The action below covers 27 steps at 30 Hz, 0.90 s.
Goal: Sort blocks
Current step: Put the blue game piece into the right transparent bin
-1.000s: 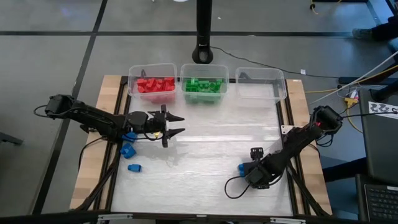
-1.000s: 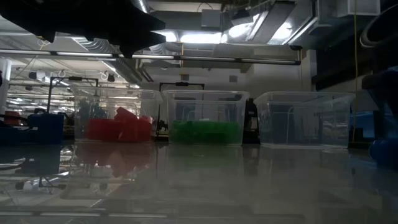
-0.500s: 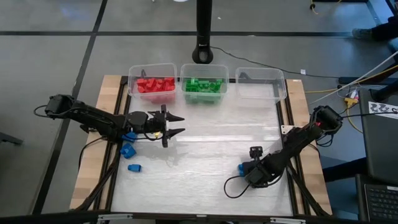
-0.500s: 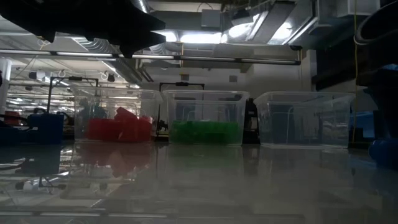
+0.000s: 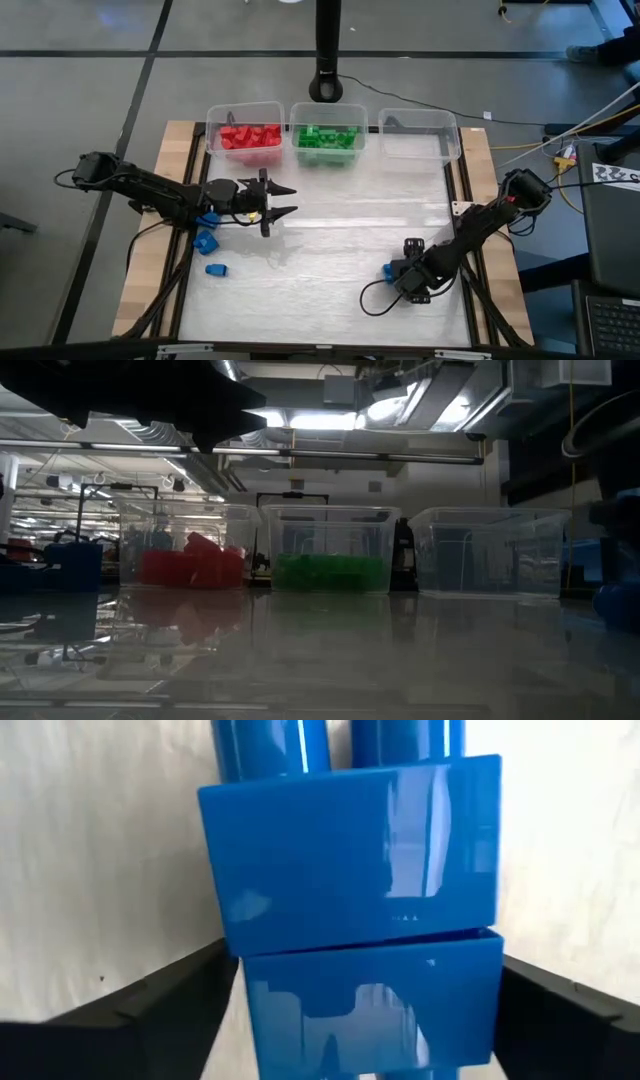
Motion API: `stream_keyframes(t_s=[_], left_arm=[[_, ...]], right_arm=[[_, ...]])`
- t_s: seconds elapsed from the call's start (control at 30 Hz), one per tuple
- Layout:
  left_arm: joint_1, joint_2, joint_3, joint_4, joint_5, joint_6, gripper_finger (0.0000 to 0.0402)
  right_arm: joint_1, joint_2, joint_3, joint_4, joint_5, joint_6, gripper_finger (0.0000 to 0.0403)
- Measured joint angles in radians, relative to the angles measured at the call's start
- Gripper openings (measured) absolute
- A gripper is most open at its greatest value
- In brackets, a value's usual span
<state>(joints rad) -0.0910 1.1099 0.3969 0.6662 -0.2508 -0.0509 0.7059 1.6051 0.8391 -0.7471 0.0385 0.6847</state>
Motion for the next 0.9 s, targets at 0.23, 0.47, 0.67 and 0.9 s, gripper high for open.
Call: stream_keyframes(t_s=[0.23,0.47,0.67,0.9], left_arm=[[0.000,0.000,0.000,0.001,0.000,0.000,0.0212],[0.000,0.000,0.000,0.000,0.000,-0.001,0.0212],[0.000,0.000,0.000,0.000,0.000,-0.001,0.0212],[0.000,0.000,0.000,0.000,0.000,-0.001,0.0212]], right_arm=[[0.000,0.001,0.000,0.002,-0.006,-0.008,0.0294],[0.000,0.001,0.003,-0.003,-0.013,-0.011,0.0293],[0.001,0.006,0.060,-0.117,-0.008,-0.019,0.0310],[0.001,0.005,0.119,-0.234,0.005,-0.040,0.0294]])
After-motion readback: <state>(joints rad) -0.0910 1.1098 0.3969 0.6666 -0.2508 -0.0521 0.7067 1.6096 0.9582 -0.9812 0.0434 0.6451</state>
